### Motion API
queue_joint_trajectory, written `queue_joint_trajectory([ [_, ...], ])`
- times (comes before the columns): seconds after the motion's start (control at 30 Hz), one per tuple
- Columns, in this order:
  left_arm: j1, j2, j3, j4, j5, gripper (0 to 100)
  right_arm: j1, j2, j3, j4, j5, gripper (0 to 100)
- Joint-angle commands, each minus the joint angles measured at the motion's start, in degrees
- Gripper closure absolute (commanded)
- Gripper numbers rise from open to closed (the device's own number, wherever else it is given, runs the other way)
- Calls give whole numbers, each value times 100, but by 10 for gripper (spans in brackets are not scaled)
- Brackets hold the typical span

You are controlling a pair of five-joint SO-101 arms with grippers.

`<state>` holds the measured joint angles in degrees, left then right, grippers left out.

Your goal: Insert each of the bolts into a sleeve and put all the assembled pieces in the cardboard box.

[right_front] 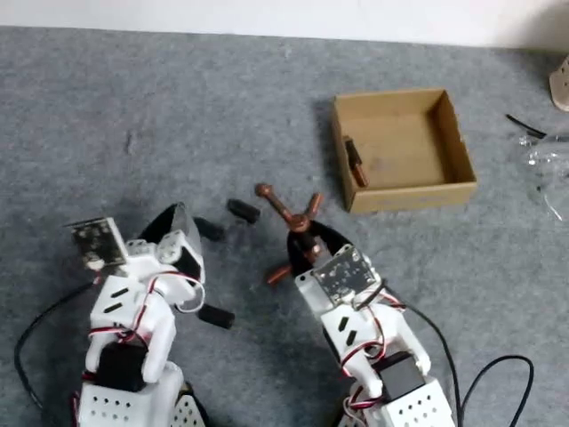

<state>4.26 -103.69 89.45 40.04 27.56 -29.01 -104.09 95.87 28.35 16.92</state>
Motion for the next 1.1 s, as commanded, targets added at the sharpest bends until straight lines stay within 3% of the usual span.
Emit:
queue_joint_trajectory([
  [0.0, 136, 4, 31, -158, -273, 993, 277, -127, 523, -268, 44, 993],
  [0.13, 127, 4, 92, -290, -826, 993, 435, -127, 523, -277, 44, 993],
  [0.33, 127, -4, 479, -492, -3015, 993, 576, -127, 523, -277, 35, 993],
  [0.43, 127, -40, 620, -510, -3745, 993, 602, -127, 523, -277, 44, 993],
  [0.53, 136, -40, 716, -527, -3833, 993, 620, -127, 514, -286, 44, 993],
  [0.73, -66, -4, 716, -527, -3780, 993, 1402, -127, 479, -620, 44, 993],
  [1.07, -154, -31, 664, -501, -3736, 993, 1455, -110, -101, -391, 79, 994],
])
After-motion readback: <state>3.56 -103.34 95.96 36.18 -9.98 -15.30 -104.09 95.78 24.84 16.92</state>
